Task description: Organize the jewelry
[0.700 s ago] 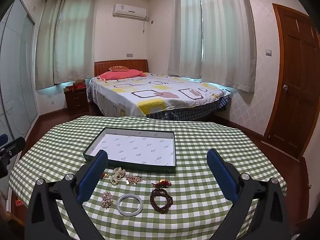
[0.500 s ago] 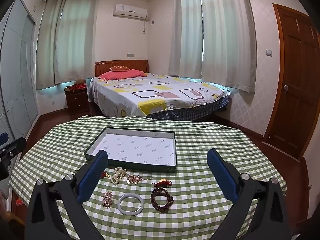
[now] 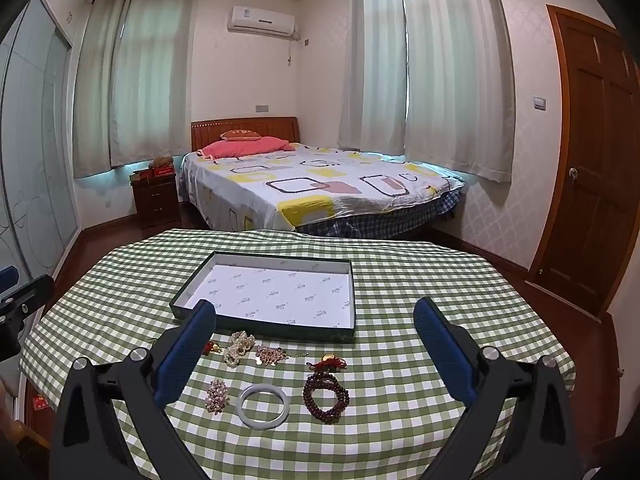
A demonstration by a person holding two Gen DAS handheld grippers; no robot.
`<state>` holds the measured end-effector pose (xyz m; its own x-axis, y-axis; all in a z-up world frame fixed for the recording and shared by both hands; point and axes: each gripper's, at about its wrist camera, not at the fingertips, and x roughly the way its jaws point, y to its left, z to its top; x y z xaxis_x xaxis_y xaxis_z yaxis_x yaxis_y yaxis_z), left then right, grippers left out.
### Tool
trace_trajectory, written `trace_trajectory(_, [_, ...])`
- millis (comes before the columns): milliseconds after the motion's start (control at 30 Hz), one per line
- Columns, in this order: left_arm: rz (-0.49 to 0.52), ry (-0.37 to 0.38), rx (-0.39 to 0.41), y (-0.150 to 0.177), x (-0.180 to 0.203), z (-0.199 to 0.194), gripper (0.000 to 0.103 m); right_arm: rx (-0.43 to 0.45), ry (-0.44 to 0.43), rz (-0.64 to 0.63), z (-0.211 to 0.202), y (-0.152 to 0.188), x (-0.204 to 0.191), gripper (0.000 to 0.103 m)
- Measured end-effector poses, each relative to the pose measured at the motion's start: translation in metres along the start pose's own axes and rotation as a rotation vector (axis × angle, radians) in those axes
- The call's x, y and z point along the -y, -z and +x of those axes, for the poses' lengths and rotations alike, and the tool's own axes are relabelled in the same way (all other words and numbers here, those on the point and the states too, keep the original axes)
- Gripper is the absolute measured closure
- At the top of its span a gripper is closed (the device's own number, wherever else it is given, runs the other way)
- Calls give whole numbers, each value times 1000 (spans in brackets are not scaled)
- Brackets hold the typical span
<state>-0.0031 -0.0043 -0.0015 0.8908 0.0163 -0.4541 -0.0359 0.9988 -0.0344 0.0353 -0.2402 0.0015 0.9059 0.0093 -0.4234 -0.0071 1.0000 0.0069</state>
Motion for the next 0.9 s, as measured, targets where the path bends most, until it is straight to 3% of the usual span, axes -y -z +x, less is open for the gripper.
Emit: trace_trajectory(900, [-6,1,-12,4,1,1,3,1,-12,-12,1,0,-5,6])
